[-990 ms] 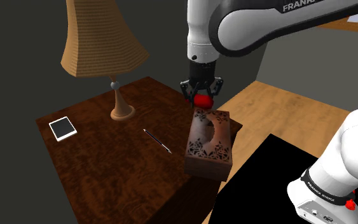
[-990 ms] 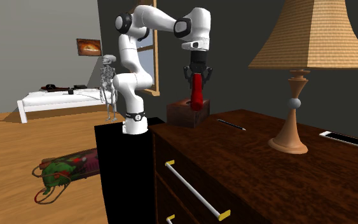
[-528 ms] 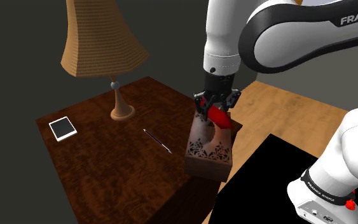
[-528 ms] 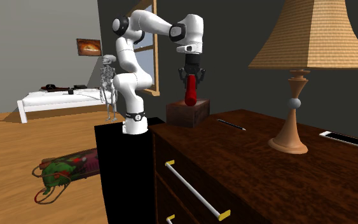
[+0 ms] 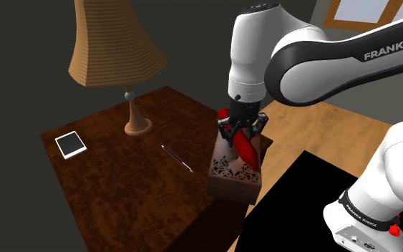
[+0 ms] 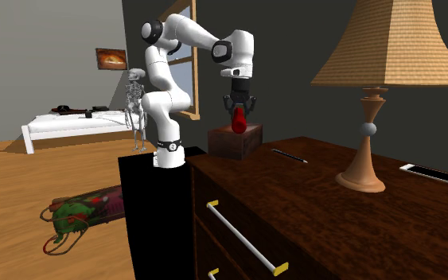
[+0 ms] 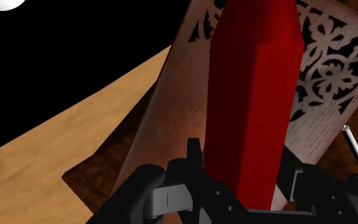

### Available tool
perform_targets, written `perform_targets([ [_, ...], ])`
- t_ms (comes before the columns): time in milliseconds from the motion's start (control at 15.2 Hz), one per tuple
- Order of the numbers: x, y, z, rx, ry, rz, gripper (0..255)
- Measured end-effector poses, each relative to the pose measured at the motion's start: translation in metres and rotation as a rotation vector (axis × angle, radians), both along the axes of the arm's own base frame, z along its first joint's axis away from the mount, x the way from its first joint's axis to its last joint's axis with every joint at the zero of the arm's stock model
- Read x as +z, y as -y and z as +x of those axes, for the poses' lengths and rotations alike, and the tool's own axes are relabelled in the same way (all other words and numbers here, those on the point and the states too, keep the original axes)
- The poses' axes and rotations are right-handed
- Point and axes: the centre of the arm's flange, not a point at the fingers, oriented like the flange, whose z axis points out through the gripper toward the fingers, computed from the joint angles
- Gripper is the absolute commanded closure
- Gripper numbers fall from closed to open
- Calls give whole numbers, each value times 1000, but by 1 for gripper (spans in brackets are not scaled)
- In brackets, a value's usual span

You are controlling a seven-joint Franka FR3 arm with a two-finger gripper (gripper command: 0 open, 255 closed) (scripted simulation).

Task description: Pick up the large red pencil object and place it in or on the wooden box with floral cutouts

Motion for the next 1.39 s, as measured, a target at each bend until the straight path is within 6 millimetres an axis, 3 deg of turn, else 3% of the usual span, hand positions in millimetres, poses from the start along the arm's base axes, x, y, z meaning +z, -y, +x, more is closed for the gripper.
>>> perform_targets([
  [198,-15,0,0,0,0,0,255],
  [594,-18,0,1,1,1,1,255],
  [660,-18,0,1,1,1,1,0],
  [1056,-19,1,1,0,1,0,0],
  [1386,26,-1,-1,0,2,1,0],
])
